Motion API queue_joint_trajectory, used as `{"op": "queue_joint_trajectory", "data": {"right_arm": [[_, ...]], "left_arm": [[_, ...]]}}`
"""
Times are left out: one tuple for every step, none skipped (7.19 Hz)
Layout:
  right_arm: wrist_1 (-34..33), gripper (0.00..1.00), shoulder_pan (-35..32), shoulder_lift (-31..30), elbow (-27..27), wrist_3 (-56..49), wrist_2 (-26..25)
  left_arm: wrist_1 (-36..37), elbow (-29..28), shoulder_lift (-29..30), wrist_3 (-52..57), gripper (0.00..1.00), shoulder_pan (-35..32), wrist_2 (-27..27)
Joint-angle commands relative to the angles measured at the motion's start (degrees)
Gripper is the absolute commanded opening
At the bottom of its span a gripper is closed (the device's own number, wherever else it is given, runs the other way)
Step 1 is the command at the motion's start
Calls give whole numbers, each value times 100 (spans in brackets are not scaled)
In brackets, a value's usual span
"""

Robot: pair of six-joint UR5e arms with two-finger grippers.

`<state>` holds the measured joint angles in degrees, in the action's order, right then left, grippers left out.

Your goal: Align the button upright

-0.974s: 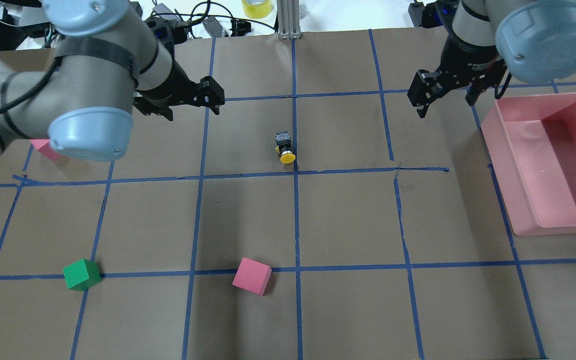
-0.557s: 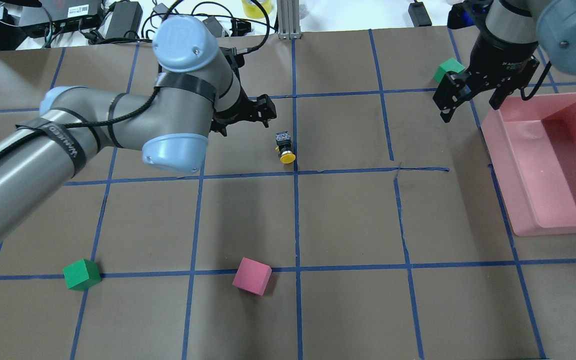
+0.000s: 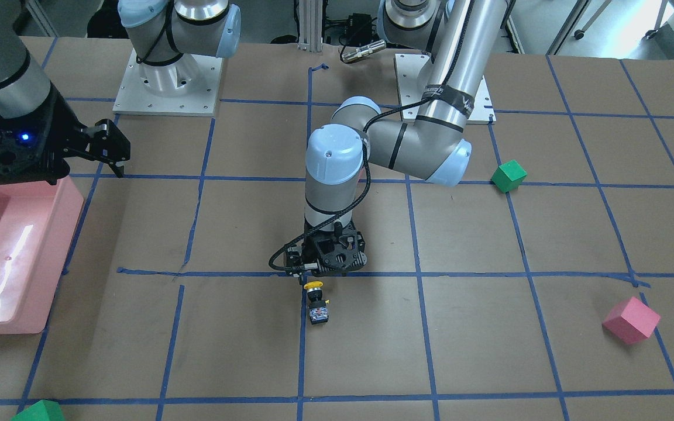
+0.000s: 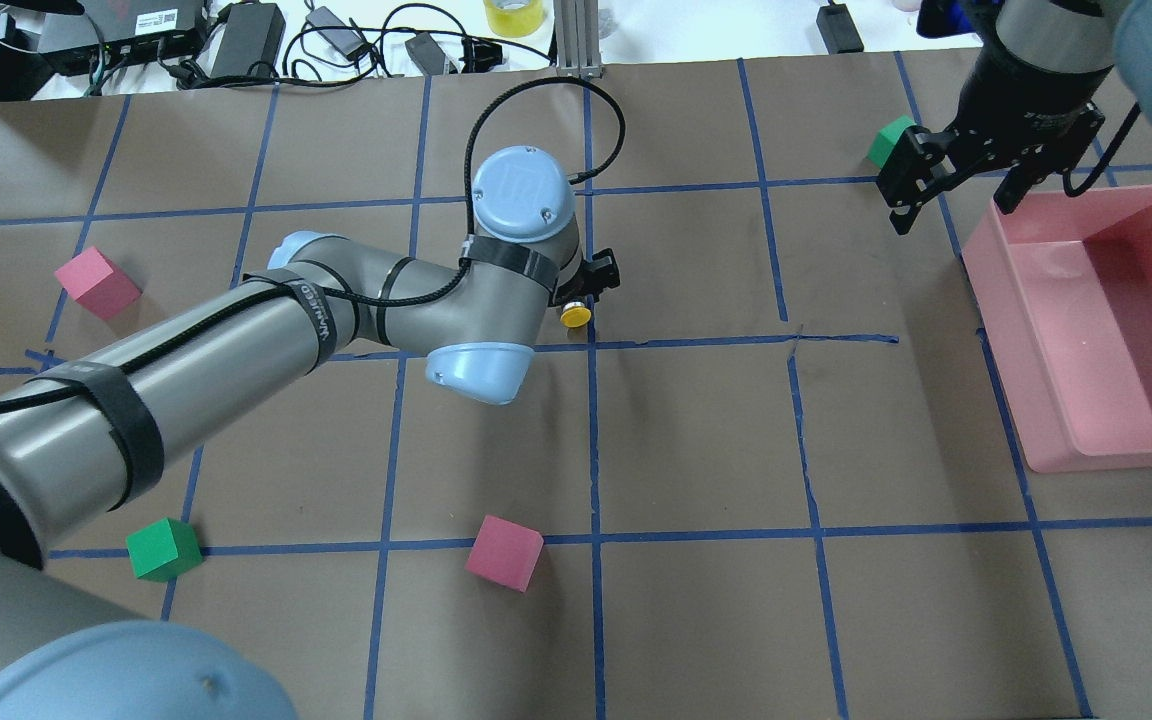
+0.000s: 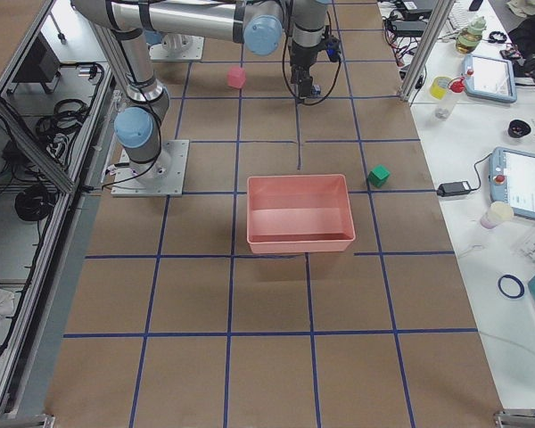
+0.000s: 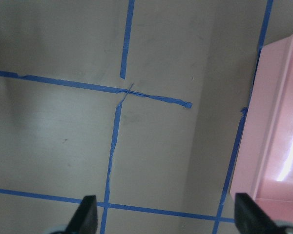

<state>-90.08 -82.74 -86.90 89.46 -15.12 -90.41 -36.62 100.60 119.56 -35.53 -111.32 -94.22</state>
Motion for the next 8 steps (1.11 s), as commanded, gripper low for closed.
{"op": "queue_joint_trajectory", "data": {"right_arm": [[252,100,-31,-274,-34,578,461],[376,100,-40,-327,-34,771,480],[377,100,-84,-337,-17,1052,498],[385,100,-206,-354,18,1116,480],[377,100,-416,-380,19,1282,411],[377,100,-566,-372,10,1388,401],[385,100,-559,-372,10,1302,410],[473,100,-541,-381,-7,1301,375]], "left_arm": [[442,-32,286,-148,89,-127,-175],[462,-32,426,-148,87,-127,-184],[471,-32,463,-174,87,-135,-184],[462,-41,454,-183,87,-135,-184],[471,-50,428,-174,77,-135,-184],[471,-111,428,-174,75,-127,-184],[471,-146,428,-165,72,-127,-184],[471,-129,454,-165,70,-135,-219]]}}
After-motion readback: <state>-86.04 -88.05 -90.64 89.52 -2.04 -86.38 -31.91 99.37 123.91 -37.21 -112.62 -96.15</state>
